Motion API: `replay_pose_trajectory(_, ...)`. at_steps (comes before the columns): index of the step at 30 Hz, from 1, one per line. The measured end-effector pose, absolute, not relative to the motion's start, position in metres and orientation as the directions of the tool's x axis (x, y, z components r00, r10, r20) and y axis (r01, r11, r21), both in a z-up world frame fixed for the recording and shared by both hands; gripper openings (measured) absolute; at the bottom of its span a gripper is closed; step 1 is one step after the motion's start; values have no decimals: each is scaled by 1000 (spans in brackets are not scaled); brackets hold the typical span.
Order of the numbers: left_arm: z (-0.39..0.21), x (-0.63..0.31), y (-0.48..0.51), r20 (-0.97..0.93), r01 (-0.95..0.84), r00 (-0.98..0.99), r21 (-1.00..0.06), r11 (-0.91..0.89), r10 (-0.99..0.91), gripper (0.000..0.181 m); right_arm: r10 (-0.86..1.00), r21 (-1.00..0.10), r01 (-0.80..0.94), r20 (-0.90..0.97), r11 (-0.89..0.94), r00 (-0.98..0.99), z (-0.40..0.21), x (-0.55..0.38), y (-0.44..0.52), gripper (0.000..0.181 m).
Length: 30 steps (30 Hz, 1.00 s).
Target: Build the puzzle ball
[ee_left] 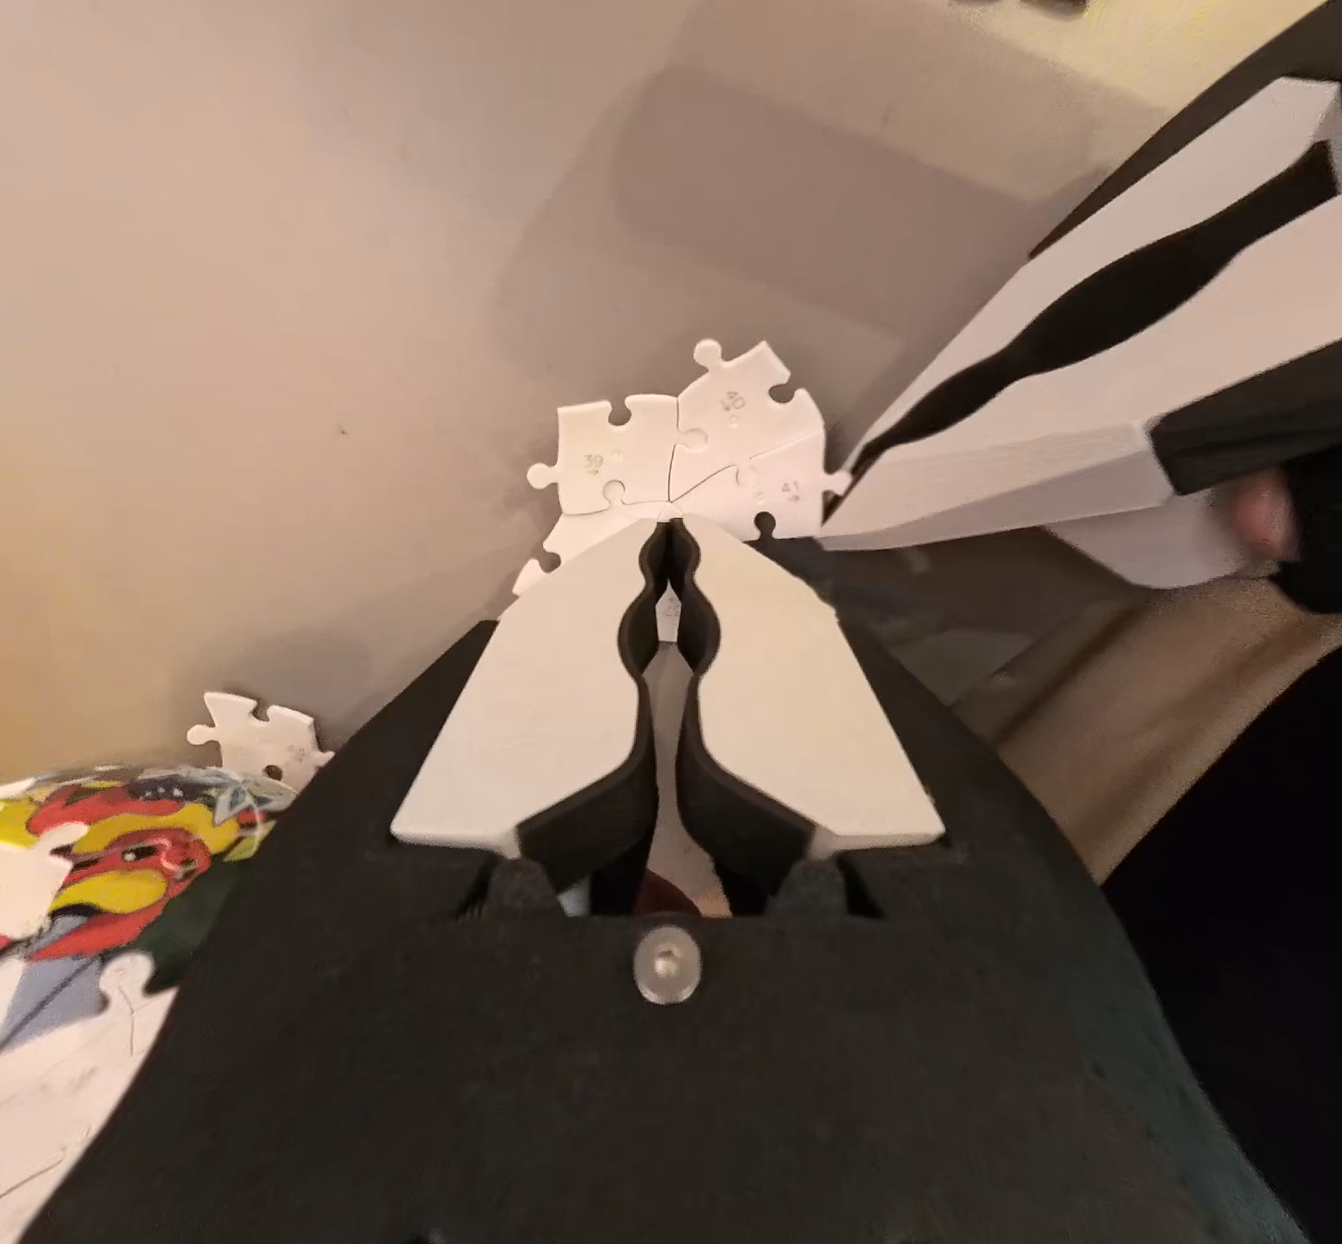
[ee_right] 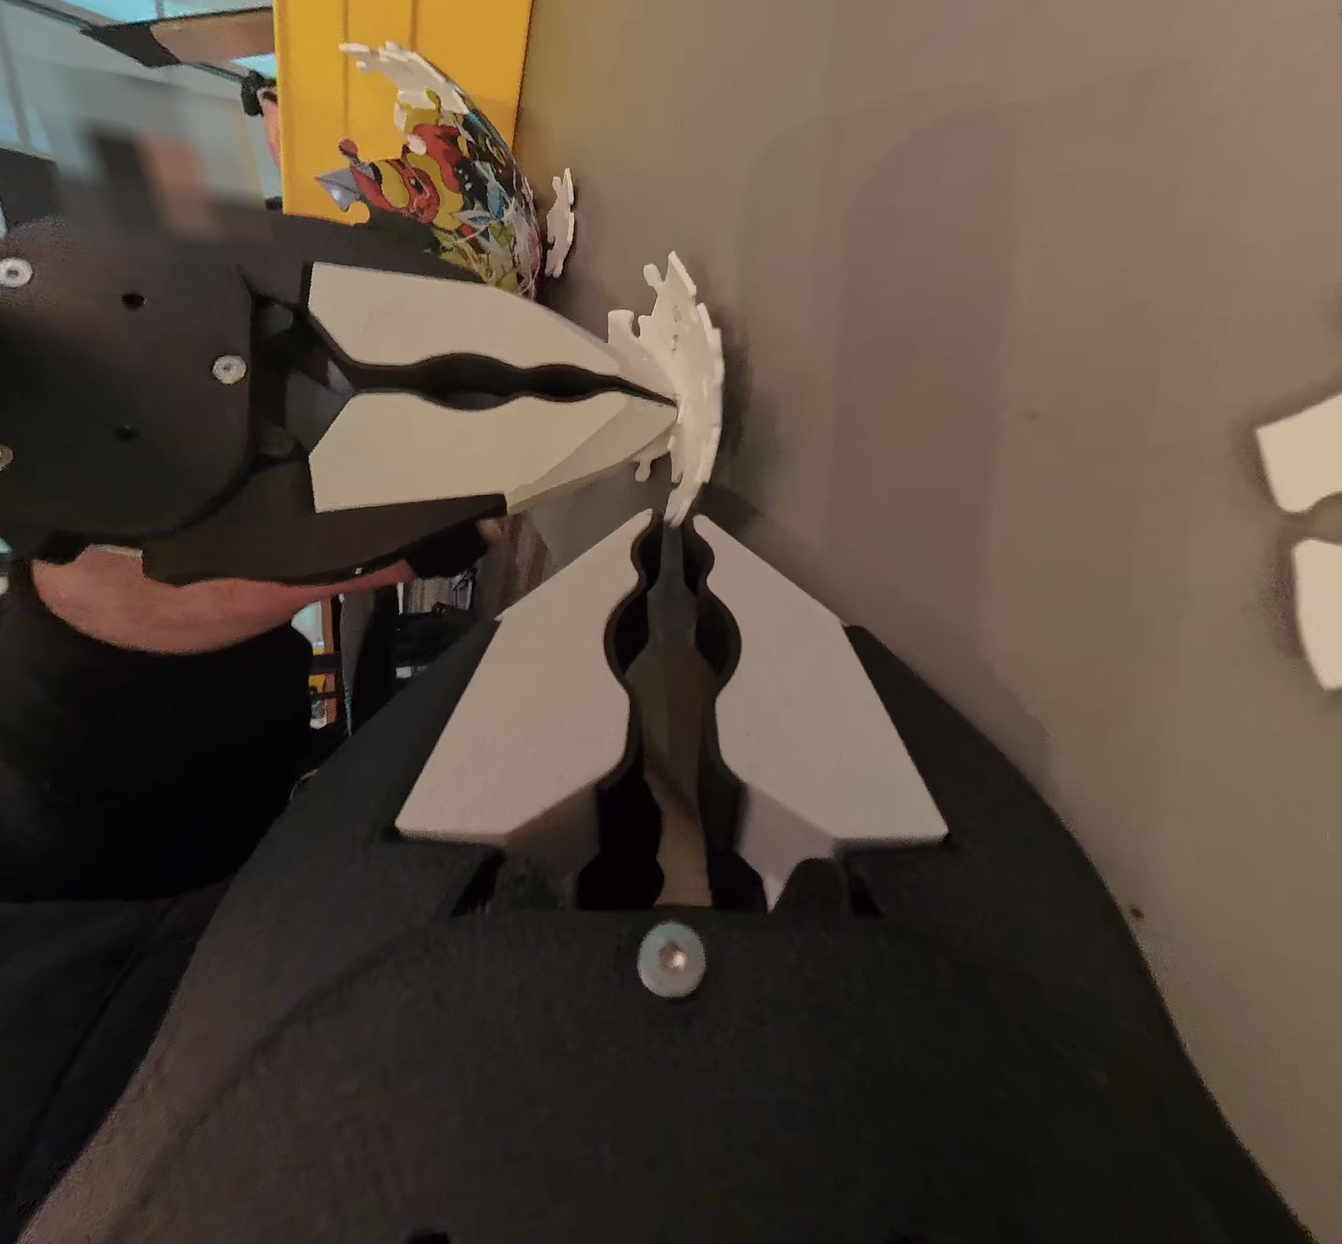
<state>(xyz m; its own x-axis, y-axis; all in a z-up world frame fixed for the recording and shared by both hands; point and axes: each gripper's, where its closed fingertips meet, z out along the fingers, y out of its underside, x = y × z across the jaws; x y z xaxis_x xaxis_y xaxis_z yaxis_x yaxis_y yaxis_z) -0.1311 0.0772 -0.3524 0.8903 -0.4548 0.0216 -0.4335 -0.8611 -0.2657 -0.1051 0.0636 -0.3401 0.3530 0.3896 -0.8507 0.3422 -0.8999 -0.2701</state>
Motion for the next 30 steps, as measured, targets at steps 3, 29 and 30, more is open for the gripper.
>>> replay_pose_trajectory(3,-352,-131,77,16,-478,871,-205,-854,-491,0,471,-333,377,-799,-864,374,-343,-94,70,0)
replay_pose_trajectory(29,-323,-125,77,-112,-491,866,-381,-784,-487,0,705,-530,488,-635,-694,314,-321,-84,115,10)
replay_pose_trajectory(30,-328,-125,74,-106,-489,867,-369,-790,-487,0,716,-530,507,-628,-680,304,-322,-87,115,10)
